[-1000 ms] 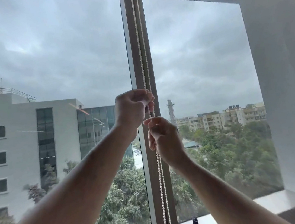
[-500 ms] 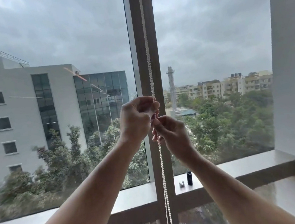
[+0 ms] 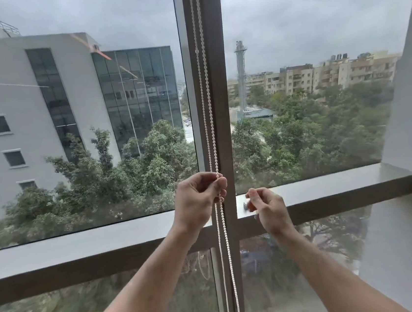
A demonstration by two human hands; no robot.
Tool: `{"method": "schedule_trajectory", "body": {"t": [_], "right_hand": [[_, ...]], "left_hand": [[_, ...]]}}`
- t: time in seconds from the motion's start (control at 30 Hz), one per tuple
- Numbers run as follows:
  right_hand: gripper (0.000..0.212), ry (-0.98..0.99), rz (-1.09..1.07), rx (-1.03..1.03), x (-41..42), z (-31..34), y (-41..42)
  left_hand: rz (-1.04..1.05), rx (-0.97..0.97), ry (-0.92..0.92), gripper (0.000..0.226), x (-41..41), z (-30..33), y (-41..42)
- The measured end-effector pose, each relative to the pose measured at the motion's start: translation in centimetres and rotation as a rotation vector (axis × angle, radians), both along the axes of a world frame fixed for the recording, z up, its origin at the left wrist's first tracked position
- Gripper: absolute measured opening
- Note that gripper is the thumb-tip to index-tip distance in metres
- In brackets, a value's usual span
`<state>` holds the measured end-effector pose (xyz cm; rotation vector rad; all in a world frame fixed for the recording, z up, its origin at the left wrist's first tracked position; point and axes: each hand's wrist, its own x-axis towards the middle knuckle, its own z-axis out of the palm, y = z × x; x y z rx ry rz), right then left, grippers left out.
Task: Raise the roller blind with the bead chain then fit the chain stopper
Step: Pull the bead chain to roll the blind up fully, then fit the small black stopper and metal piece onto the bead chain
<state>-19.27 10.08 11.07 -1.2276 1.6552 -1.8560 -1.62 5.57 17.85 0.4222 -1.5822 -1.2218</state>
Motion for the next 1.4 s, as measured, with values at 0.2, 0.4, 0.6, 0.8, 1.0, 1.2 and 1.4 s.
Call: {"method": "schedule_trajectory", "body": {"t": [0.2, 0.4, 0.6, 0.8, 1.0, 1.2, 1.4], "right_hand": [[0.024, -0.061, -0.131, 0.210, -2.6, -5.9, -1.7], [0.027, -0.058, -0.232, 0.338, -5.1, -7.8, -3.6], [0.041, 0.003, -0.271, 0.394, -7.8, -6.6, -6.3], [0.056, 0.014, -0.289, 0.429, -9.6, -6.7, -8.9], [0.061, 0.020, -0.269, 0.458, -10.4, -7.3, -11.1], [0.051, 0.110, -0.255, 0.509, -10.9, -7.9, -13.1], [0.028, 0.121, -0.308, 0.463, -11.6, -8.7, -13.4]], "left_hand": [[-0.004, 0.107, -0.097, 0.012, -0.2, -6.3, -0.2], [-0.028, 0.221, -0.088, 0.010, -0.2, -11.1, 0.4], [-0.018, 0.340, -0.012, 0.014, 0.0, -13.8, 1.3], [-0.018, 0.386, 0.015, 0.018, 0.3, -15.7, 2.7], [0.020, 0.379, -0.010, 0.025, 0.2, -16.4, 3.1], [0.027, 0.349, -0.056, 0.023, 0.1, -17.5, 3.6], [0.042, 0.303, -0.075, 0.022, 0.3, -17.7, 3.8]]}}
